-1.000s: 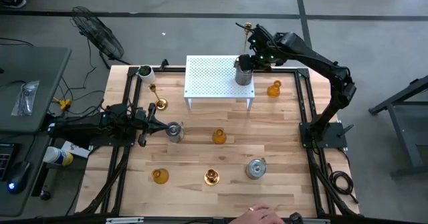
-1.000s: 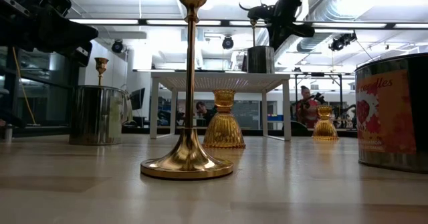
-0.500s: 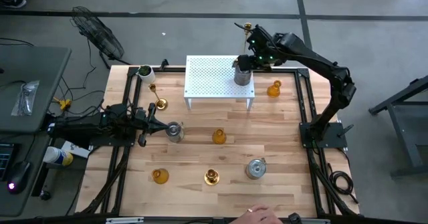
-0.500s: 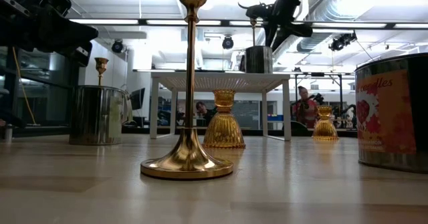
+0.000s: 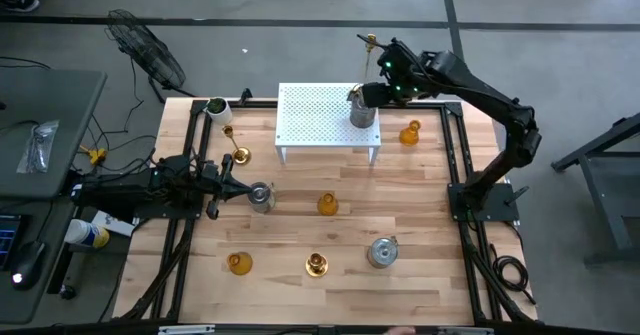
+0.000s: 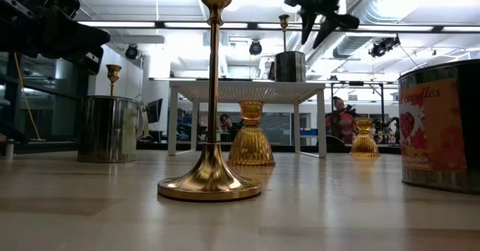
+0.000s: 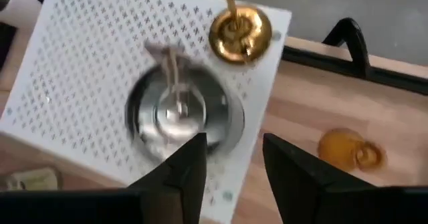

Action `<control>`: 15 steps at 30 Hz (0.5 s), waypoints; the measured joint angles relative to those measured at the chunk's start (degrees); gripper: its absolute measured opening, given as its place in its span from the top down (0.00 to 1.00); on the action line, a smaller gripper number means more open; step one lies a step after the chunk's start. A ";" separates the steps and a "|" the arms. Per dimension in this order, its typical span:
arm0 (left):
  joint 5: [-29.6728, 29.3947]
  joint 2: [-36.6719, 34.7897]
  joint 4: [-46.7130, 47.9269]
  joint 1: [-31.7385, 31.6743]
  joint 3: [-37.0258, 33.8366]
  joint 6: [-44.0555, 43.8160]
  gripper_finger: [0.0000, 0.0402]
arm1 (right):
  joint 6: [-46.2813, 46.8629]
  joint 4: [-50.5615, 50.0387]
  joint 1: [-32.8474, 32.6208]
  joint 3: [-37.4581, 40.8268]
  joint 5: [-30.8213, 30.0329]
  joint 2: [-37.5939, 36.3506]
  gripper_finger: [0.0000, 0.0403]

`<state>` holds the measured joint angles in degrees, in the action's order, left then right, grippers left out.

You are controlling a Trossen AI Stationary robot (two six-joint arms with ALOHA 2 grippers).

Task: Pick & Place candle stick holders
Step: Put the top orange glass candle holder on the shelf

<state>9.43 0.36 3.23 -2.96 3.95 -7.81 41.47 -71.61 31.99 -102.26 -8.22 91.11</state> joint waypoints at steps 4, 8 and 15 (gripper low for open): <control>0.00 0.00 0.01 0.00 0.00 0.02 1.00 | 1.77 -6.52 -2.76 0.00 -4.72 -2.02 0.65; 0.00 0.00 0.00 -0.01 -0.01 0.01 1.00 | 5.23 -12.22 -5.32 0.54 -8.11 -3.93 0.65; 0.00 0.00 0.02 -0.02 -0.02 0.00 1.00 | 12.25 -11.36 -8.48 12.83 -8.60 -10.41 0.65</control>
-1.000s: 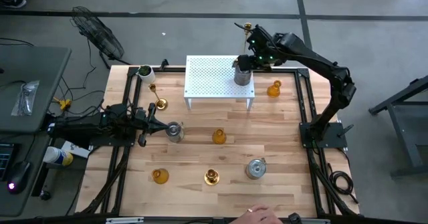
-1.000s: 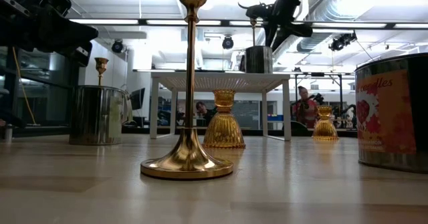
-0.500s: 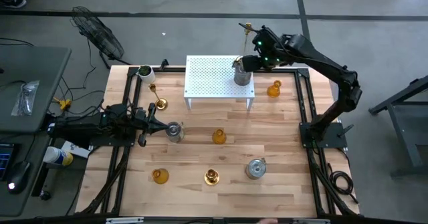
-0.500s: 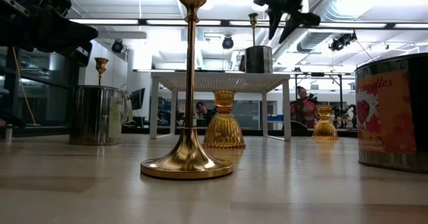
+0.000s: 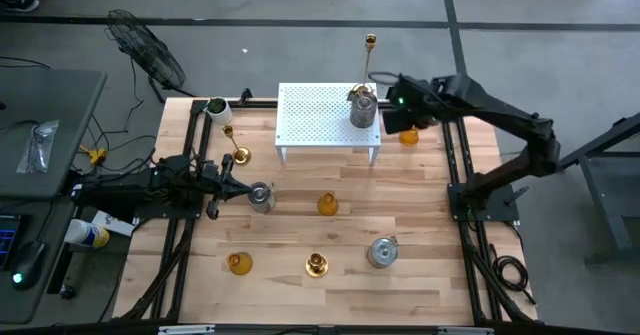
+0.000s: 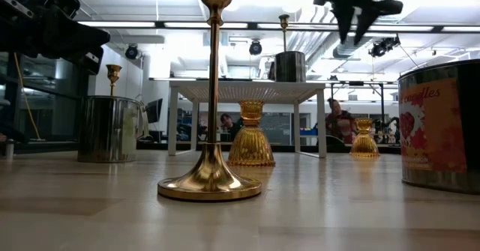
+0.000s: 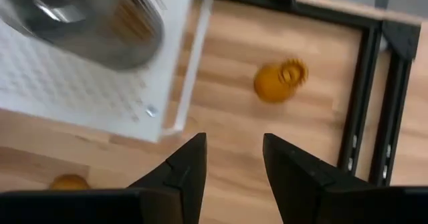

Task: Pick & Place candle stick holders
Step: Put the top orange glass candle holder on the shelf

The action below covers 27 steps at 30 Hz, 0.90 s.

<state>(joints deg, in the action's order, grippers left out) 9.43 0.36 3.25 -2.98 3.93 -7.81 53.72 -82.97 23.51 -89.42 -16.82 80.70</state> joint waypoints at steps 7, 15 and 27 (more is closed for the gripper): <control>0.00 0.00 -0.02 0.00 0.00 0.00 1.00 | 3.71 7.23 -0.26 15.13 0.34 -7.77 0.64; 0.00 0.00 -0.02 0.00 0.02 0.02 1.00 | 1.05 13.35 3.13 24.51 -3.00 -9.72 0.46; 0.00 0.00 -0.02 0.02 0.00 0.02 1.00 | -5.42 25.34 10.17 33.51 -5.80 -9.06 0.18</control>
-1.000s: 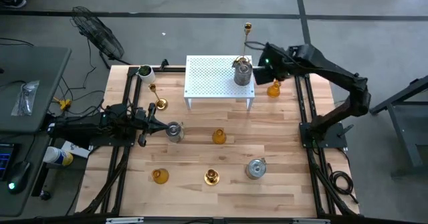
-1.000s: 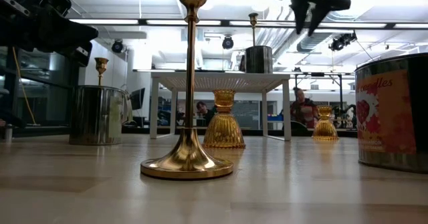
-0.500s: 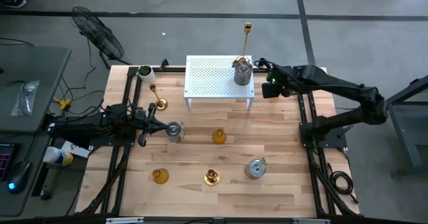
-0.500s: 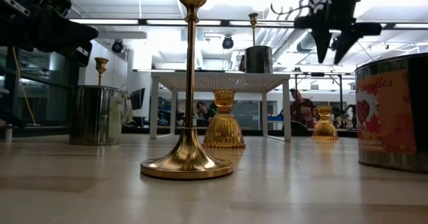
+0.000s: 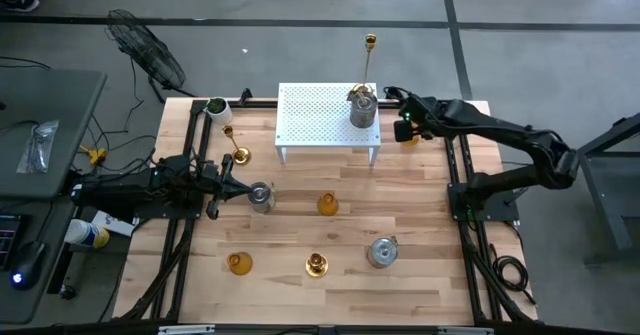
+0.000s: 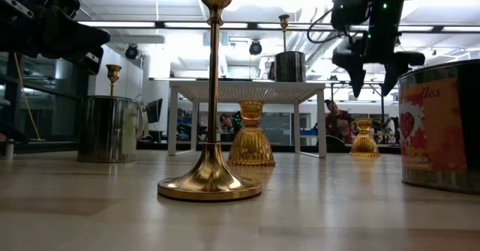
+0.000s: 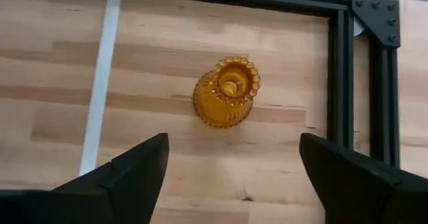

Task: Pick & Place candle stick holders
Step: Put the top orange glass candle holder on the shelf

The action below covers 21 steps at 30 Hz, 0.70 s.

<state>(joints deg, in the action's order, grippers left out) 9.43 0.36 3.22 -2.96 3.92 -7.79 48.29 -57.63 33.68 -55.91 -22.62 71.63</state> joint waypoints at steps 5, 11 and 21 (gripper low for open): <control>0.00 0.00 0.02 -0.01 0.00 0.00 1.00 | 0.10 5.47 0.74 3.79 0.97 0.01 0.16; 0.00 0.00 0.00 -0.01 0.02 -0.01 1.00 | 2.11 10.93 2.56 6.81 0.35 1.55 0.16; 0.00 0.00 0.00 -0.01 0.01 -0.01 1.00 | 4.61 15.21 5.35 6.90 0.88 8.84 0.16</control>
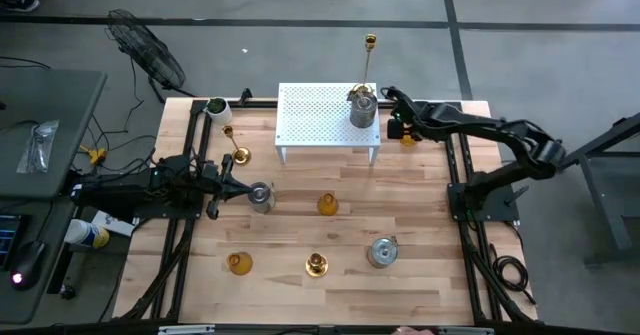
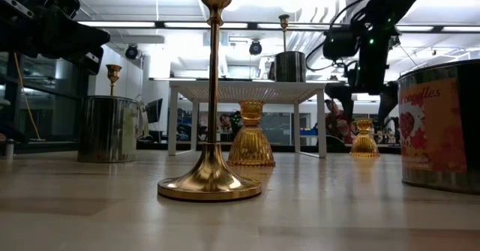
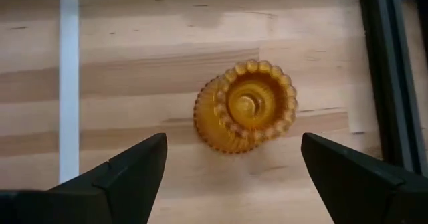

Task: Pick & Place candle stick holders
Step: Put the top orange glass candle holder on the shelf

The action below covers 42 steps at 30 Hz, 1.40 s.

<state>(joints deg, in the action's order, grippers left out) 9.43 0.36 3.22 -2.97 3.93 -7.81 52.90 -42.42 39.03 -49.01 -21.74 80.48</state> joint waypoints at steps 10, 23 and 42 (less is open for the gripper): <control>0.00 0.00 0.00 -0.01 -0.01 0.01 1.00 | 0.01 3.82 3.25 0.00 0.72 1.46 0.17; 0.00 0.00 0.00 0.00 -0.01 0.00 1.00 | 0.00 3.81 4.23 0.00 0.71 1.46 0.28; 0.00 0.00 0.00 -0.01 0.01 -0.01 1.00 | -0.20 3.62 4.23 0.00 0.93 1.46 0.51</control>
<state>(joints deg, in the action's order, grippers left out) 9.43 0.36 3.22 -2.98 3.94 -7.81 52.71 -38.81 43.27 -49.01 -20.82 81.93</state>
